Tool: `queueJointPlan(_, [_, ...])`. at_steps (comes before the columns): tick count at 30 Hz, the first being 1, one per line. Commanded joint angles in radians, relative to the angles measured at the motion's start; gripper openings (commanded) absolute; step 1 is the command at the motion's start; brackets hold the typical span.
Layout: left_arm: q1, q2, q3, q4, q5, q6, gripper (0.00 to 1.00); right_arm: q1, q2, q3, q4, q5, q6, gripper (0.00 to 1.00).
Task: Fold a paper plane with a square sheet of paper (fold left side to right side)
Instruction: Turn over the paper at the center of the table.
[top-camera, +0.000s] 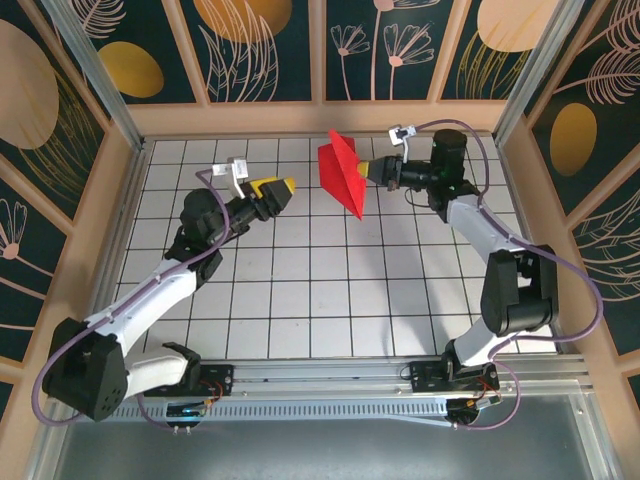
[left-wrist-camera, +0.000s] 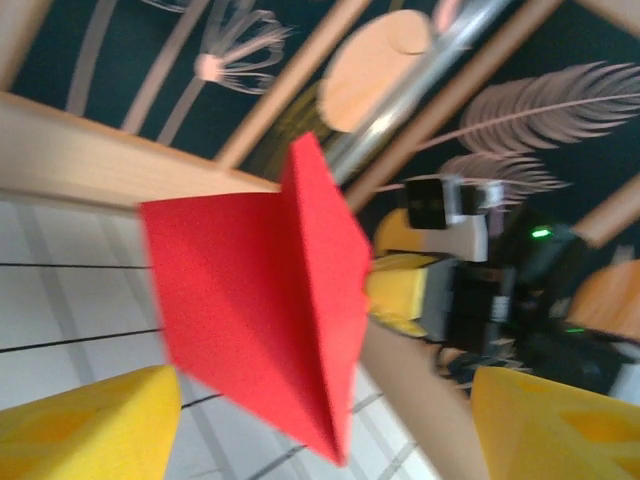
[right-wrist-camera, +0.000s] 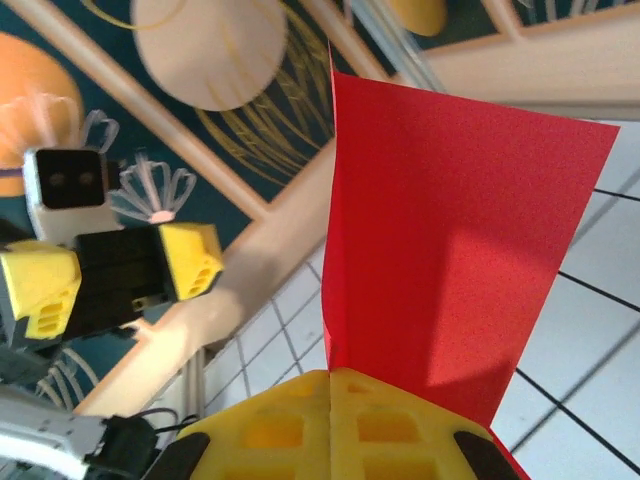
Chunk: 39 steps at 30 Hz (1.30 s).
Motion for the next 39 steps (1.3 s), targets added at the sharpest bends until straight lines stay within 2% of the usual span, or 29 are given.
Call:
queueJointPlan(1, [-0.005,0.045,0.075,0.182,0.196,-0.069,0.73,-0.002,-0.036,-0.036,0.269,-0.127,0.213,0.0])
queueJointPlan(11, [-0.024,0.186,0.191,0.149,0.237,-0.061,0.64,0.005,-0.017,-0.112,0.753,-0.172,0.616,0.0])
queueJointPlan(14, [-0.033,0.217,0.203,0.142,0.249,-0.06,0.63,0.013,0.003,-0.113,0.807,-0.17,0.667,0.0])
queueJointPlan(19, [-0.042,0.24,0.244,0.127,0.249,-0.048,0.63,0.029,0.009,-0.109,0.772,-0.156,0.641,0.0])
queueJointPlan(29, [-0.056,0.284,0.283,0.118,0.247,-0.04,0.62,0.088,-0.036,-0.04,0.377,-0.124,0.352,0.0])
queueJointPlan(37, [-0.062,0.302,0.292,0.101,0.237,-0.033,0.6,0.099,-0.045,-0.037,0.363,-0.116,0.344,0.0])
queueJointPlan(39, [-0.062,0.301,0.289,0.101,0.237,-0.031,0.56,0.099,-0.042,-0.036,0.361,-0.116,0.345,0.0])
